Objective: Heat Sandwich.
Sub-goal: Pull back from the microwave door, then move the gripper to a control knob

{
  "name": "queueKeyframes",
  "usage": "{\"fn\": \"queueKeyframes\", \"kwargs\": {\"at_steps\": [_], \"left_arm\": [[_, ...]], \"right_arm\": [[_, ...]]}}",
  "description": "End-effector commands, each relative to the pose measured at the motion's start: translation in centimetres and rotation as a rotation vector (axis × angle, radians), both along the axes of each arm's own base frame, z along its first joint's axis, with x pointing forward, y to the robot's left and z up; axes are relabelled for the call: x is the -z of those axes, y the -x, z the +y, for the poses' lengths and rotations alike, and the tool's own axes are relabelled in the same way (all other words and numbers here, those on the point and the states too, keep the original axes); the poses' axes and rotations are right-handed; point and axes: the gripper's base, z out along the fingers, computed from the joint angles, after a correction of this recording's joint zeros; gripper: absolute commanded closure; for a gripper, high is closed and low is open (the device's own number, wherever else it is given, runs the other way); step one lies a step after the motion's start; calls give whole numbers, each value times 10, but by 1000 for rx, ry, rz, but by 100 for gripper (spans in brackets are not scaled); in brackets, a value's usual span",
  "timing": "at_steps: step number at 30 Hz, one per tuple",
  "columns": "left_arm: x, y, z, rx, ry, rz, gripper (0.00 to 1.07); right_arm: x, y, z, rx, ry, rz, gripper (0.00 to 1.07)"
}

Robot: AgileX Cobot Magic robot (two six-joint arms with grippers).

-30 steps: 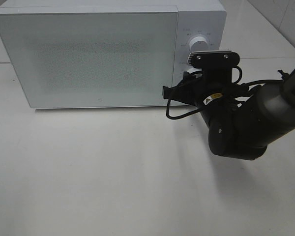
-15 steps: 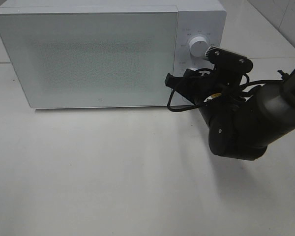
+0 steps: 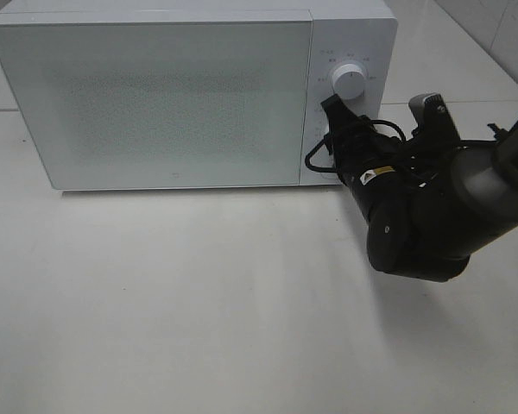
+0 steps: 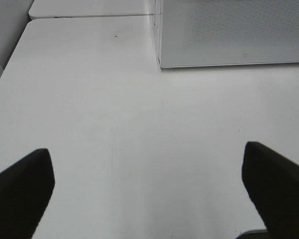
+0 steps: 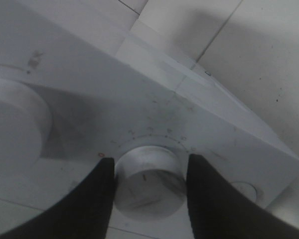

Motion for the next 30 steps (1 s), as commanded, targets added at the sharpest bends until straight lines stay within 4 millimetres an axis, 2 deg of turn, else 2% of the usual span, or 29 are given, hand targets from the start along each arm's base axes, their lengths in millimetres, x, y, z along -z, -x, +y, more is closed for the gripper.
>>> {"fn": "queueKeyframes", "kwargs": {"at_steps": [1,10,14,19,30], "left_arm": [[0,3,0,-4,5,-29,10],[0,3,0,-4,5,-29,10],[0,3,0,-4,5,-29,10],[0,3,0,-4,5,-29,10],[0,3,0,-4,5,-29,10]], "right_arm": [[-13,-3,8,-35,-173,-71,104],[-13,-3,9,-20,-344,-63,105],[-13,-3,9,9,-516,-49,104],[-14,-4,10,27,-644,-43,104],[-14,-5,9,82,-831,-35,103]]}}
